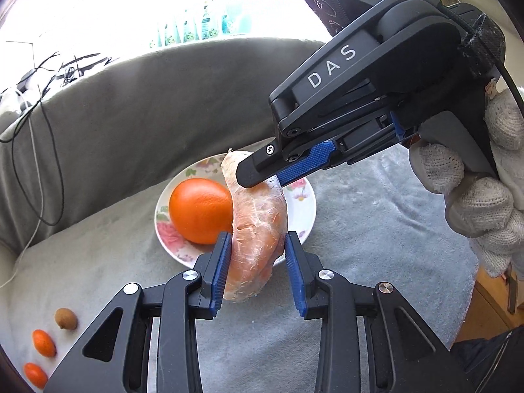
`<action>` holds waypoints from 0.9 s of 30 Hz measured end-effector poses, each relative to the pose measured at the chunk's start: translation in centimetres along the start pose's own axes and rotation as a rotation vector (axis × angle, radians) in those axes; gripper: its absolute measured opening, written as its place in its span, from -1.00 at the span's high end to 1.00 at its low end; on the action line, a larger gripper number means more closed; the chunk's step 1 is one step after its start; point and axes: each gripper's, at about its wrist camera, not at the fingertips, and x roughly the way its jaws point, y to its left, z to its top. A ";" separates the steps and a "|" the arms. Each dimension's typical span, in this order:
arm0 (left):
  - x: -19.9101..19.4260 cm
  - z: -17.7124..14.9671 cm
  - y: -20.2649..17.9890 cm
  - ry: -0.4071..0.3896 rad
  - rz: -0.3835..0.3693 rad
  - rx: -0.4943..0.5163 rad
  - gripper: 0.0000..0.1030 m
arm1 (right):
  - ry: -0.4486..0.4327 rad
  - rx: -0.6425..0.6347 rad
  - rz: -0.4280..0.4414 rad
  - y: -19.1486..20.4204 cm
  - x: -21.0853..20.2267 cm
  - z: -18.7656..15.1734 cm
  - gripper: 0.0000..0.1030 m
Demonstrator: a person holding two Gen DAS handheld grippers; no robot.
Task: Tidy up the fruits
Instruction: 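Carry the pomelo segment onto the plate and open the right gripper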
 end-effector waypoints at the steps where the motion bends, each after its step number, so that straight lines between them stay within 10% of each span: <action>1: 0.3 0.4 -0.2 -0.002 -0.003 0.000 0.38 | -0.004 0.002 -0.002 -0.4 -0.3 0.2 0.49; 27: 5.2 3.3 -1.5 0.013 -0.044 -0.032 0.38 | -0.030 0.062 -0.031 -5.7 -1.1 3.1 0.49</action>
